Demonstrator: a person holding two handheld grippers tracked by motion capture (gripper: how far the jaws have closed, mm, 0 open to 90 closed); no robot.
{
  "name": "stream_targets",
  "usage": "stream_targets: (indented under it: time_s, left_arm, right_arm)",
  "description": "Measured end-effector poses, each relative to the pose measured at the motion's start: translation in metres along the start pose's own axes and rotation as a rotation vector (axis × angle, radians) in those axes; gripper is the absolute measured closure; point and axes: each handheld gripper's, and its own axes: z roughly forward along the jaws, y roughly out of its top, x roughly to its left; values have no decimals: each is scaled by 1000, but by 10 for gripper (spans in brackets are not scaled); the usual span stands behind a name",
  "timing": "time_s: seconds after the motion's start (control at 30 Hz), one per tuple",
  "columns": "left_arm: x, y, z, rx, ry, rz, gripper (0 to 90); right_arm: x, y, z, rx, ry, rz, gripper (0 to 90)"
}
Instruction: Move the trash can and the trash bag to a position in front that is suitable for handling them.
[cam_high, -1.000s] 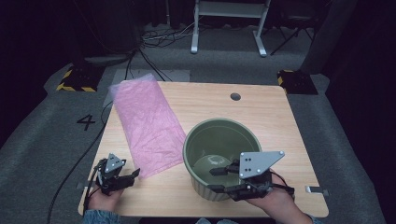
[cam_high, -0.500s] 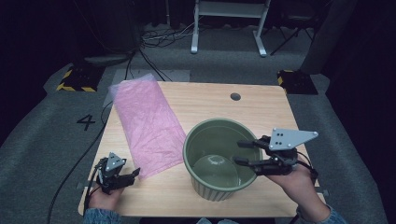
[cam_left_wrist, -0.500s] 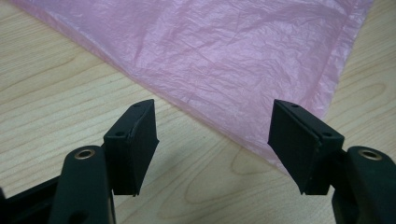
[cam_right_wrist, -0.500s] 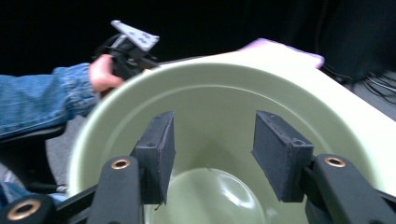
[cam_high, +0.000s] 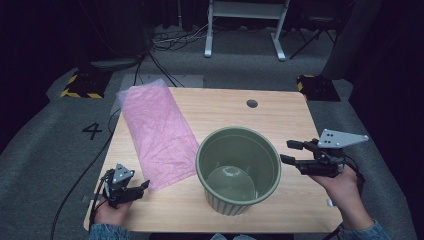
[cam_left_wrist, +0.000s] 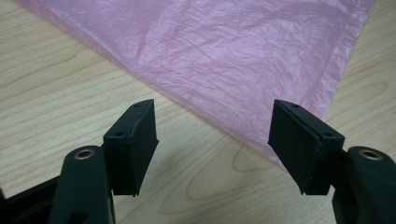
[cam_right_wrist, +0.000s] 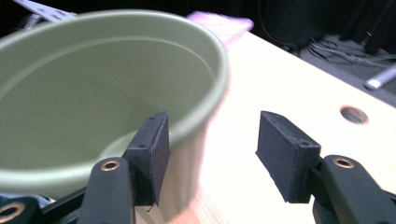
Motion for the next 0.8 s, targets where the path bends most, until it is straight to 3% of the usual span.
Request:
stream_targets:
  time_s: [0.3, 0.33, 0.37, 0.43, 0.47, 0.57, 0.6, 0.8]
  left_arm:
    - [1, -4, -3, 4, 9, -6, 323]
    - [2, -5, -5, 7, 9, -8, 323]
    - [2, -6, -6, 2, 14, -10, 322]
    - [2, -8, -7, -1, 16, -21, 322]
    - [2, -8, -8, 2, 17, -20, 320]
    - [2, -9, -9, 9, 23, -16, 318]
    - [2, -10, -9, 7, 26, -15, 318]
    - [2, -11, -10, 10, 27, -28, 318]
  right_arm:
    - [-24, -41, -4, 62, -88, 48, 428]
    - [-26, -49, -3, 79, -105, 54, 428]
    - [-33, -69, 1, 118, -130, 77, 427]
    - [-34, -75, 3, 129, -136, 85, 427]
    - [-38, -90, 8, 165, -145, 97, 421]
    - [-42, -104, 13, 201, -157, 103, 423]
    - [-45, -116, 18, 223, -163, 105, 427]
    - [-50, -146, 29, 236, -177, 141, 443]
